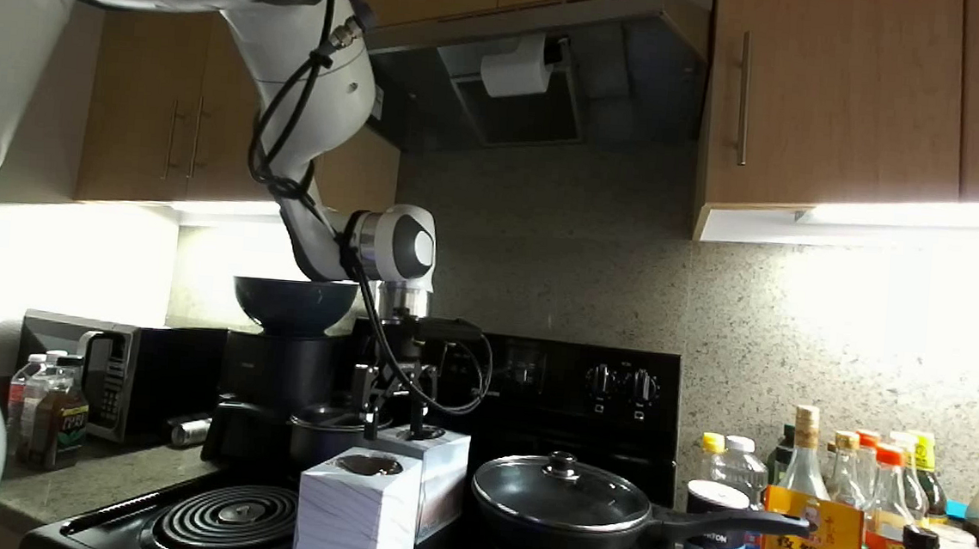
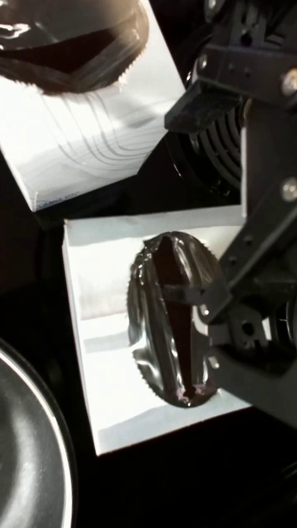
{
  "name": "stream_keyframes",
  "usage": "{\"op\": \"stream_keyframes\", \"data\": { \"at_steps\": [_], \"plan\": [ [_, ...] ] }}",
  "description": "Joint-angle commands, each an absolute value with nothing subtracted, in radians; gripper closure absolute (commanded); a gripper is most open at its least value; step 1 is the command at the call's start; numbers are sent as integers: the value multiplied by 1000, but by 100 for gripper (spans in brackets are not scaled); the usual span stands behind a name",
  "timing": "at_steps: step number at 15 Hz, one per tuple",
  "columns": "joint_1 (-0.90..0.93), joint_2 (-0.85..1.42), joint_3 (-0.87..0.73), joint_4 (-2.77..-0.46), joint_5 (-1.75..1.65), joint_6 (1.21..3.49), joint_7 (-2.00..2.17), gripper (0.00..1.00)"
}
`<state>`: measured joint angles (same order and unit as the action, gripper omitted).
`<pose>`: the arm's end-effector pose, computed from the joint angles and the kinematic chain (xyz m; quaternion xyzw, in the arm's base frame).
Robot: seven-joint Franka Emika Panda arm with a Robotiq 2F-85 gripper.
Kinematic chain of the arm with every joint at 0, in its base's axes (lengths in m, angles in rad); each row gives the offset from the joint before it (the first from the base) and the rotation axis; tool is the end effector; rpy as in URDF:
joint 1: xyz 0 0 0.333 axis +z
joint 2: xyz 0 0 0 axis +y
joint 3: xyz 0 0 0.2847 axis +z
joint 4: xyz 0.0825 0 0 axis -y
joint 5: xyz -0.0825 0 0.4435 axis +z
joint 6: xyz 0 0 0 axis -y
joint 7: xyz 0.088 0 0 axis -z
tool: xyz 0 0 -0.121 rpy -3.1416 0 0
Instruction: Turn the front and back tissue boxes to the left
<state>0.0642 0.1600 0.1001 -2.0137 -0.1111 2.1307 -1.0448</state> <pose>0.6145 0.0954 0.2934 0.8045 0.5923 -0.0352 0.0259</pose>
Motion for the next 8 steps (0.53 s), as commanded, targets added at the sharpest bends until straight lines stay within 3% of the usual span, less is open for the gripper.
{"op": "stream_keyframes", "data": {
  "at_steps": [1, 8],
  "plan": [
    [78, 83, 103, -2077, -137, 2181, -914, 0],
    [87, 60, 114, -2057, -78, 2179, -787, 0]
  ]
}}
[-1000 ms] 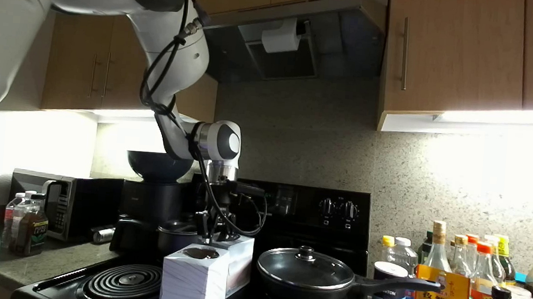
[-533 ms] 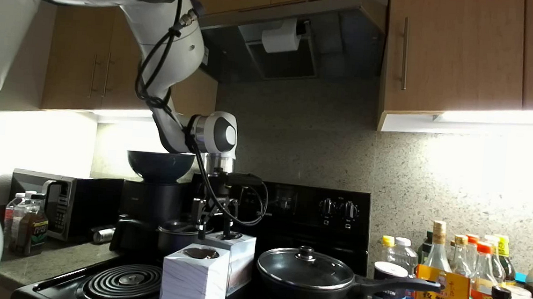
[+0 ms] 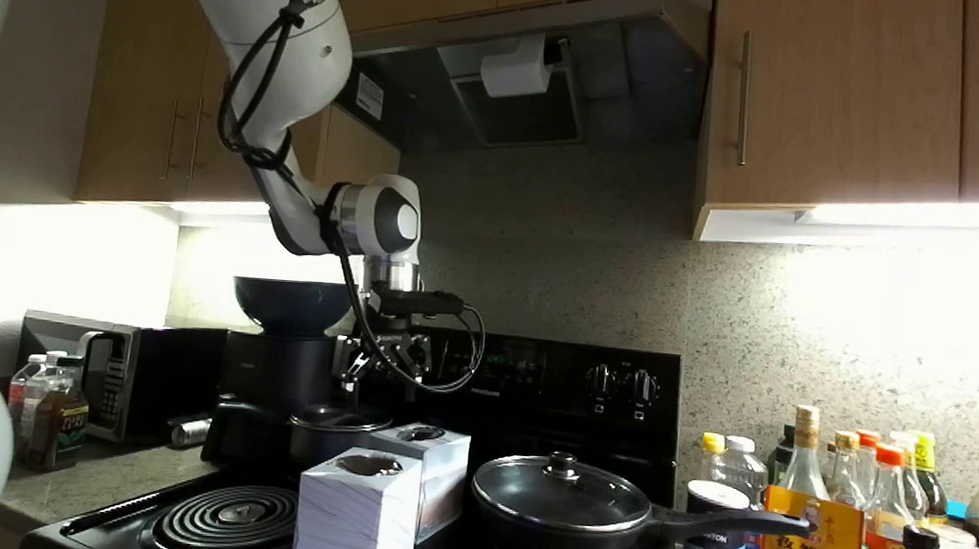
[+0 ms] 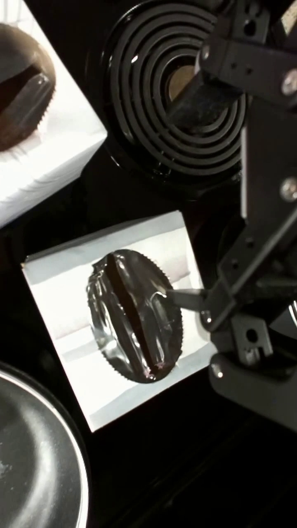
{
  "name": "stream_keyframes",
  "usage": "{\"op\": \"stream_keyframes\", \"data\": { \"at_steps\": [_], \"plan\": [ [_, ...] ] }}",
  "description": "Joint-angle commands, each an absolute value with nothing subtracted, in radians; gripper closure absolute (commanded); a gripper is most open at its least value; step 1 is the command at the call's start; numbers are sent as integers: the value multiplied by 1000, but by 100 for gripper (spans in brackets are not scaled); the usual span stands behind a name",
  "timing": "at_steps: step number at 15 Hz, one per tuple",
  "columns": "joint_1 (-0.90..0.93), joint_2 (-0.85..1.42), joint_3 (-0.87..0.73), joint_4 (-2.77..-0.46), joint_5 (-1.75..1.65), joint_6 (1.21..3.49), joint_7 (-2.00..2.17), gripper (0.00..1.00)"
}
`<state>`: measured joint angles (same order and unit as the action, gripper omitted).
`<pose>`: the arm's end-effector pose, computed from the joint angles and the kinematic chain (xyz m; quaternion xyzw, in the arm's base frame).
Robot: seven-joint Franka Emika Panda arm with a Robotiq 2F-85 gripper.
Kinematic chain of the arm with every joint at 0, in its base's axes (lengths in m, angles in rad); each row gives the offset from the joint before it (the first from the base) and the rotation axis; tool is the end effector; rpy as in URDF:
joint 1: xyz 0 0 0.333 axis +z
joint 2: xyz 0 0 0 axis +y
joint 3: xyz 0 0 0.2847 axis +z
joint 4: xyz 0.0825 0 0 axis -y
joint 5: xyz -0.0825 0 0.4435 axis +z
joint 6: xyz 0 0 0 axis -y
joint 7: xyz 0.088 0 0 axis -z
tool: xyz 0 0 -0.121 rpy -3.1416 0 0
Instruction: Turn the front and back tissue boxes to the left
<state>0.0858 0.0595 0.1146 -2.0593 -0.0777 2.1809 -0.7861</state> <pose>0.6047 0.1188 0.3367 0.8698 0.4915 0.0215 0.0369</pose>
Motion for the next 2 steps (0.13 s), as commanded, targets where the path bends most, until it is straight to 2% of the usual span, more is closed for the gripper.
{"op": "stream_keyframes", "data": {
  "at_steps": [1, 2],
  "plan": [
    [88, 52, 114, -2060, -75, 2179, -772, 0],
    [89, 48, 114, -2062, -73, 2179, -766, 0]
  ]
}}
